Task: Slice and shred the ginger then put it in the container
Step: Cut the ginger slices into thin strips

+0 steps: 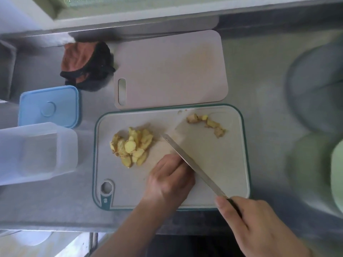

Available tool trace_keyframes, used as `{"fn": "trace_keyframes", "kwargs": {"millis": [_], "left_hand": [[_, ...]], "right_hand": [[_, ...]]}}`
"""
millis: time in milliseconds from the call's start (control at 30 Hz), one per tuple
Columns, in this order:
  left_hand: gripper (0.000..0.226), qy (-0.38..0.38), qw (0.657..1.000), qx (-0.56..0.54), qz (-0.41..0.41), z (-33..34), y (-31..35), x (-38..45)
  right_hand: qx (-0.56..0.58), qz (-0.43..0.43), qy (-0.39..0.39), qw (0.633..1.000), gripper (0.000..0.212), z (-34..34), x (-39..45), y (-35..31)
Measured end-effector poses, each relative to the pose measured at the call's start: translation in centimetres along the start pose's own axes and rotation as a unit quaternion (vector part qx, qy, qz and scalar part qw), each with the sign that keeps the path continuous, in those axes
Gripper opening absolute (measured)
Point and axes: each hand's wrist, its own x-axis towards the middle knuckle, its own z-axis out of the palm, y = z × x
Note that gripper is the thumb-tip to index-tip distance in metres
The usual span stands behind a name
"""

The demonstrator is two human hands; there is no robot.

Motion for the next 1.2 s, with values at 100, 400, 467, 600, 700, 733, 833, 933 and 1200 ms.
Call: {"fn": "trace_keyframes", "kwargs": {"millis": [100, 400, 467, 600, 700, 733, 833, 933, 1200], "left_hand": [[0.005, -0.006, 1.0, 0.003, 0.001, -0.2, 0.1, 0.1], [0.004, -0.022, 1.0, 0.009, 0.006, -0.4, 0.2, 0.1], [0.004, -0.02, 1.0, 0.007, 0.006, -0.4, 0.3, 0.1], [0.007, -0.022, 1.0, -0.003, 0.0, -0.4, 0.4, 0.0], [0.007, -0.026, 1.0, 0.001, -0.002, -0.2, 0.2, -0.1], [0.007, -0.027, 1.0, 0.004, -0.005, -0.2, 0.2, 0.0], [0.005, -0.021, 1.0, 0.016, -0.015, -0.4, 0.6, 0.1], [0.005, -0.022, 0.999, 0.019, -0.024, -0.6, 1.0, 0.3], [0.01, -0.015, 0.999, 0.022, -0.034, -0.6, 1.0, 0.5]], "right_hand": [[0.002, 0.0, -0.007, 1.0, 0.062, -0.1, 0.0, 0.0], [-0.013, 0.003, -0.034, 0.999, 0.061, -0.3, 0.1, -0.2], [-0.013, 0.001, -0.048, 0.999, 0.063, -0.3, 0.3, -0.1], [-0.003, -0.001, -0.069, 0.998, 0.073, -0.1, 1.5, 0.3], [0.009, -0.012, -0.061, 0.998, 0.07, 0.2, 2.6, 0.0], [0.01, -0.011, -0.05, 0.999, 0.069, 0.1, 2.9, -0.1], [0.015, -0.002, -0.026, 1.0, 0.061, -0.4, 3.0, -0.3], [0.015, -0.011, -0.032, 0.999, 0.06, -0.6, 2.3, -0.4], [0.017, 0.003, -0.06, 0.998, 0.062, -0.7, 1.3, -1.2]]}}
